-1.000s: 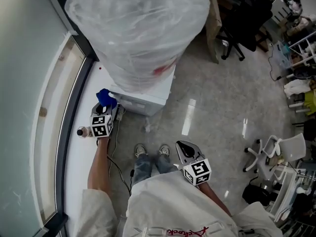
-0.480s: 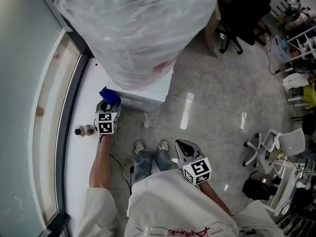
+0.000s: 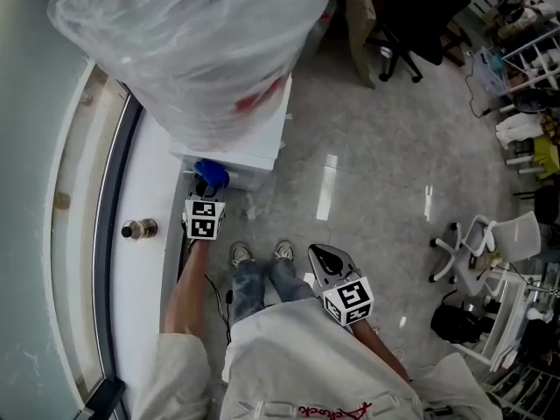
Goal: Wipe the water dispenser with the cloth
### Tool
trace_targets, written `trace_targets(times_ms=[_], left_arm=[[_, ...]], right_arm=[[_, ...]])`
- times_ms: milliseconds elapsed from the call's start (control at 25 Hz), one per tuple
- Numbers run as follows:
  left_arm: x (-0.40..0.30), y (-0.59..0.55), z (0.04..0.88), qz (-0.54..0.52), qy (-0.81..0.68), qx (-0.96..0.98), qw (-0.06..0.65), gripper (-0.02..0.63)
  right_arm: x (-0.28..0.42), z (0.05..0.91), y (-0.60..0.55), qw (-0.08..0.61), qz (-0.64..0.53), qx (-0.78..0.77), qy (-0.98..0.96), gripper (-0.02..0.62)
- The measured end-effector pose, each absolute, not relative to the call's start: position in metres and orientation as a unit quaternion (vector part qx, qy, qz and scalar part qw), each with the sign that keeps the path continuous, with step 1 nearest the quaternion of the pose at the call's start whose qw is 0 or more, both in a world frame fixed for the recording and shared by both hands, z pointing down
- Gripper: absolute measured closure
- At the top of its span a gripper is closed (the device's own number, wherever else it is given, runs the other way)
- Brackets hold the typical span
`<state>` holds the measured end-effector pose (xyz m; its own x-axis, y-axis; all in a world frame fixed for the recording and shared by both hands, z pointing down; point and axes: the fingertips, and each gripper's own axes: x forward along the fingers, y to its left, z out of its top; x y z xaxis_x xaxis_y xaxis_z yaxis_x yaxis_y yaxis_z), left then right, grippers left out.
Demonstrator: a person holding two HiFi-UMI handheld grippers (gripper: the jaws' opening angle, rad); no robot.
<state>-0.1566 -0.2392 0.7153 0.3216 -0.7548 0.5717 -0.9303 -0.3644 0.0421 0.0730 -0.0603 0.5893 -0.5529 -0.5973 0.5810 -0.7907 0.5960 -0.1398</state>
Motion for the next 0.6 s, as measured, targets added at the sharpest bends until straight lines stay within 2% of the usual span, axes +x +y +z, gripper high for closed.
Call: trace_targets(times_ms=[360, 600], left_arm=[[-0.048, -0.227, 0.723, 0.251, -0.47, 0.827, 0.181, 0.515], [0.0, -0.219, 0.724, 0.245, -0.444, 0.844, 0.173, 0.514]], right_arm=[[0.122, 0.588, -0.05, 0.238, 0.204, 0.429, -0.847, 0.58], [0.14, 0.59, -0.041, 0.237, 0.207, 0.435, -0.844, 0.58]])
